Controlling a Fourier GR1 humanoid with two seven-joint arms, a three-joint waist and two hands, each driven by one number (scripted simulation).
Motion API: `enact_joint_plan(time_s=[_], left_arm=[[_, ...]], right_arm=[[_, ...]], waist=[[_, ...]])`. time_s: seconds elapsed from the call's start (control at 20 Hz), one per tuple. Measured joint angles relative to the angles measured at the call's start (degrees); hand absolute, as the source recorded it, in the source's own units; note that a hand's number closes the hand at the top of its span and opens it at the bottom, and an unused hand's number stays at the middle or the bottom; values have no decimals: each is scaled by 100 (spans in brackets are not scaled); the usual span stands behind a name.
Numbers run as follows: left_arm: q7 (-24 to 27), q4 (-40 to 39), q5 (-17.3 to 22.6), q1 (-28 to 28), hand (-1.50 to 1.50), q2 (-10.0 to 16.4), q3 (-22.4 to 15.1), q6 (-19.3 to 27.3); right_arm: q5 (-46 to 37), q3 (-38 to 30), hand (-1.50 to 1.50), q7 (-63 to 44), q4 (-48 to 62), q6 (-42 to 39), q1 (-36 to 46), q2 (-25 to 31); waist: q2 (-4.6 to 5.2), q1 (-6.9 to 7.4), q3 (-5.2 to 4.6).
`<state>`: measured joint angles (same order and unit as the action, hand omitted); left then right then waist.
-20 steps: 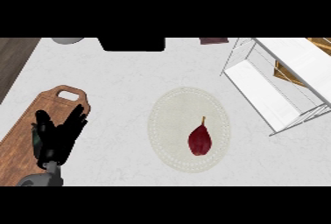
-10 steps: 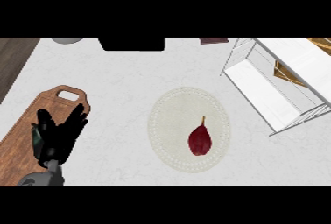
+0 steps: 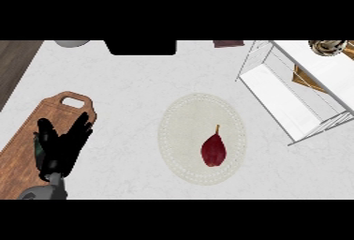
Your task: Pick the cupcake from the placemat and place it in the tiered shelf
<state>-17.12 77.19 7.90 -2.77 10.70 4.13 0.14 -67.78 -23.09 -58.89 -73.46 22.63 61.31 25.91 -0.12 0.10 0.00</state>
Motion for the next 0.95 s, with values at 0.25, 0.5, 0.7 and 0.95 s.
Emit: enact_joint_plan(time_s=[0.25, 0.5, 0.7, 0.95], left_arm=[[22, -1, 2, 47, 0, 9, 28, -18], [155, -7, 27, 201, 0, 67, 94, -100], [128, 6, 25, 208, 0, 59, 113, -79], [77, 115, -29, 273, 0, -41, 67, 38]], right_arm=[[-769, -251, -150, -228, -612, 17, -168, 63], [-1194, -735, -150, -370, -1652, -74, -558, 81], [-1259, -1028, -150, -504, -2818, -410, -796, -46], [-938, -1352, -150, -542, -4375, -1235, -1306, -286]], waist=[[-15, -43, -4], [-40, -111, -3], [-56, -152, -3], [-68, -182, -2]])
